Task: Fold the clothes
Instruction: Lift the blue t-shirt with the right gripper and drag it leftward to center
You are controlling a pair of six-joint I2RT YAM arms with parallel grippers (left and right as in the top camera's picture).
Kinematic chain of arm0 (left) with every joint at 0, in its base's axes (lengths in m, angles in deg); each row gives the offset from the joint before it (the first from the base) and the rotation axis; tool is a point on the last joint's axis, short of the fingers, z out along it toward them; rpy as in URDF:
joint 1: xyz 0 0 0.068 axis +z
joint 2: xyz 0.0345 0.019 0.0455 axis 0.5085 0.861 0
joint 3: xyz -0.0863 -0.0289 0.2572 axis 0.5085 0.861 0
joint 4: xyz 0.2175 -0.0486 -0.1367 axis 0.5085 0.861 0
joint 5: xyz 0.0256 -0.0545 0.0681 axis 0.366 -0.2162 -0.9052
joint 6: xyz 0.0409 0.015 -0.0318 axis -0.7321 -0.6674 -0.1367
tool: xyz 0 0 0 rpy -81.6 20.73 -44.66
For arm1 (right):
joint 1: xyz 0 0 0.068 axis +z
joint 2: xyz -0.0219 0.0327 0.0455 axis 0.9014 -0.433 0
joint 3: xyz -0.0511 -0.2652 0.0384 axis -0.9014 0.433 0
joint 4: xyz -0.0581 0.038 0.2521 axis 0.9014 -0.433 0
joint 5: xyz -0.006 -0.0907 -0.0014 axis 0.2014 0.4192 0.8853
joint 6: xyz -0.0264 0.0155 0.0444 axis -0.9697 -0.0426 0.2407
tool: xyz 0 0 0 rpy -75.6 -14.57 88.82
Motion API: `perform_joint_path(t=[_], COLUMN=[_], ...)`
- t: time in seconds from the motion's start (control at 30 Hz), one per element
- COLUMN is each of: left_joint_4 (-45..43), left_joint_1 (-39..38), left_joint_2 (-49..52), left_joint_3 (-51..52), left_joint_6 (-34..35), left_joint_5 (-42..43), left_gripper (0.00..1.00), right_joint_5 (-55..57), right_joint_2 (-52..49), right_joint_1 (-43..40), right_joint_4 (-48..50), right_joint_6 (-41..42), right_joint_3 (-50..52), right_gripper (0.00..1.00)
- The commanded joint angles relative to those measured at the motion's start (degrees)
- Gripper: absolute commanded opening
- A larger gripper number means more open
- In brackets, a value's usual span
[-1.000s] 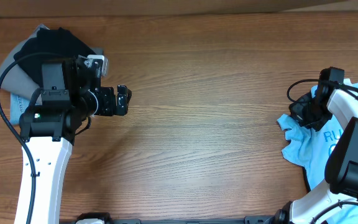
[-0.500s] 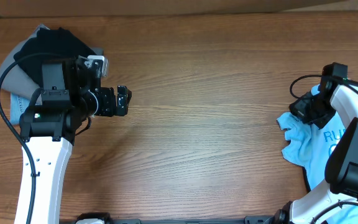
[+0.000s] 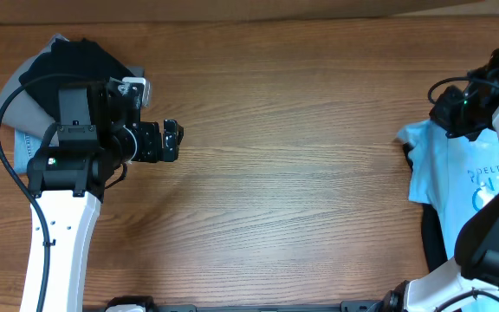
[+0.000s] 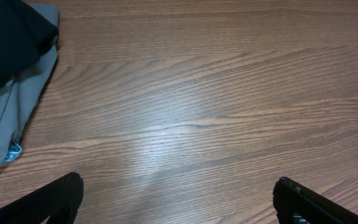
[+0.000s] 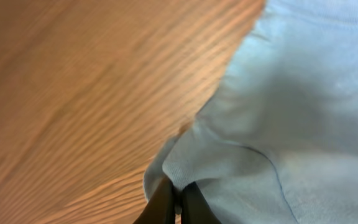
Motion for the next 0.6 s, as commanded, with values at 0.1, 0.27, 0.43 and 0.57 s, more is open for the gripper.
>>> perform_joint_path(t=[0.1,0.27,0.43,0.57], left_joint_4=[0.48,1.2,1.18,1.16], left_joint_1=[-0.07,-0.07,-0.04,0.02], left_joint_2=[0.26,0.26,0.26,0.24], left_joint_3=[-1.4,-1.4,-1.4,-1.42], left_joint_6=[0.11,0.11,0.11,0.13], left_joint_5=[0.83,0.81,0.83,0.81], left_gripper=[1.0,1.0,1.0,1.0], right_joint_5=[-6.01,-5.6,-13.31,-19.78], right_joint_2=[2.99,2.97,3.87,6.47], right_joint_1=[0.63,0.63,0.74,2.56], right_joint_4=[-0.2,-0.55,-0.66,-1.84], right_joint_6=[-6.73,-4.39,-4.79,-2.64], right_joint_3=[-2.43,-2.43,-4.61,-10.43], right_gripper=[0.04,0.04,0.04,0.04])
